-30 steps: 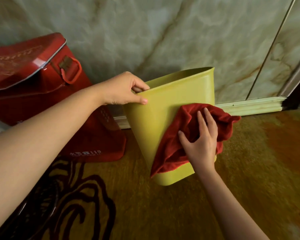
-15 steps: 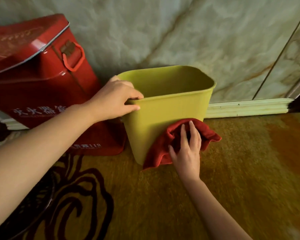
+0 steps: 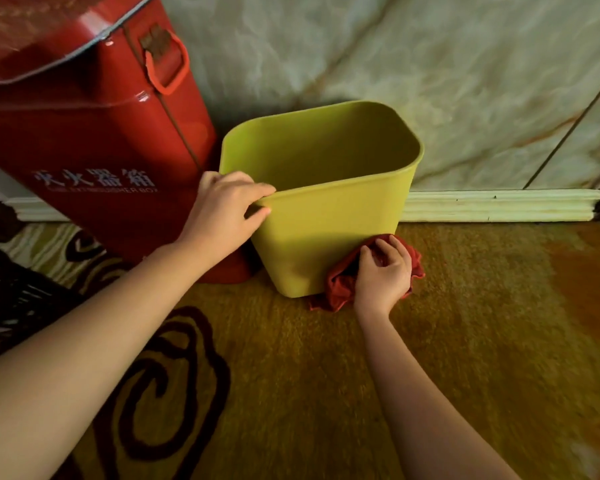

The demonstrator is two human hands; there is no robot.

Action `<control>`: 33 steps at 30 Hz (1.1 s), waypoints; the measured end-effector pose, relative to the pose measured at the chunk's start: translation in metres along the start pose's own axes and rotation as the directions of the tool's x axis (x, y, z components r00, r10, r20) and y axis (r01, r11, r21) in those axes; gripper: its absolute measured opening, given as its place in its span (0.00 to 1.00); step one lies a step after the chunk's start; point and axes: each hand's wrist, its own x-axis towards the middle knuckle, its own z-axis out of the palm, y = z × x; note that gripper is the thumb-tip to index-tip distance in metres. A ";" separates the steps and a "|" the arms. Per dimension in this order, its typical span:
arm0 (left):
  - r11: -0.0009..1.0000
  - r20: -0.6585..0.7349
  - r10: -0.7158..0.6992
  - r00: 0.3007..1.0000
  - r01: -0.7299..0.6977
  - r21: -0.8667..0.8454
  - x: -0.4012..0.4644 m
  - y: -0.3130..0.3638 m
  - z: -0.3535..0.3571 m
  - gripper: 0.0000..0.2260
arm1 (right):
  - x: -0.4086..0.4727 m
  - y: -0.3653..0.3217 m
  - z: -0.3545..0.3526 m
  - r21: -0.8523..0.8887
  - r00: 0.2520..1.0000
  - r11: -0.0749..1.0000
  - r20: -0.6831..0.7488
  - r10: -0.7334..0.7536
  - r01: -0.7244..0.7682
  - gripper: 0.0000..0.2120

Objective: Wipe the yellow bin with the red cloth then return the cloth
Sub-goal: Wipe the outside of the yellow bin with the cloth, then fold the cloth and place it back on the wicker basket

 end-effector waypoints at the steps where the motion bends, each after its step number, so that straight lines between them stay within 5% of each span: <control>1: 1.000 -0.015 -0.009 1.000 0.009 -0.004 -0.001 0.001 0.001 0.13 | 0.002 -0.001 0.001 0.058 0.997 0.996 -0.016 0.075 -0.074 0.10; 7: 0.999 -0.056 -0.043 0.997 0.042 -0.019 -0.013 0.006 0.005 0.15 | 0.021 -0.009 -0.002 0.257 0.911 0.882 -0.012 0.412 -0.395 0.08; 15: 0.983 -0.135 -0.185 0.973 0.183 -0.032 -0.069 0.036 0.030 0.31 | 0.022 0.001 -0.025 0.194 0.885 0.864 0.156 0.440 -0.464 0.19; 20: 0.936 -0.221 -0.329 0.918 0.286 -0.207 -0.101 0.064 0.044 0.29 | 0.009 0.006 -0.038 0.245 0.870 0.841 0.250 0.425 -0.482 0.19; 24: 0.816 0.077 -0.451 0.889 0.445 -0.368 -0.126 0.087 0.064 0.25 | -0.004 0.001 -0.051 0.290 0.833 0.795 0.343 0.433 -0.533 0.19; 28: 0.588 0.533 -0.406 0.743 0.659 -0.470 -0.126 0.097 0.082 0.29 | -0.015 -0.013 -0.069 0.296 0.757 0.731 0.483 0.440 -0.615 0.19; 31: 0.519 0.586 -0.348 0.732 0.671 -0.530 -0.121 0.100 0.083 0.22 | -0.019 -0.026 -0.080 0.281 0.715 0.730 0.583 0.386 -0.623 0.18; 33: 0.545 0.591 -0.330 0.736 0.660 -0.517 -0.117 0.093 0.076 0.14 | -0.018 -0.035 -0.087 0.194 0.748 0.841 0.586 0.313 -0.504 0.18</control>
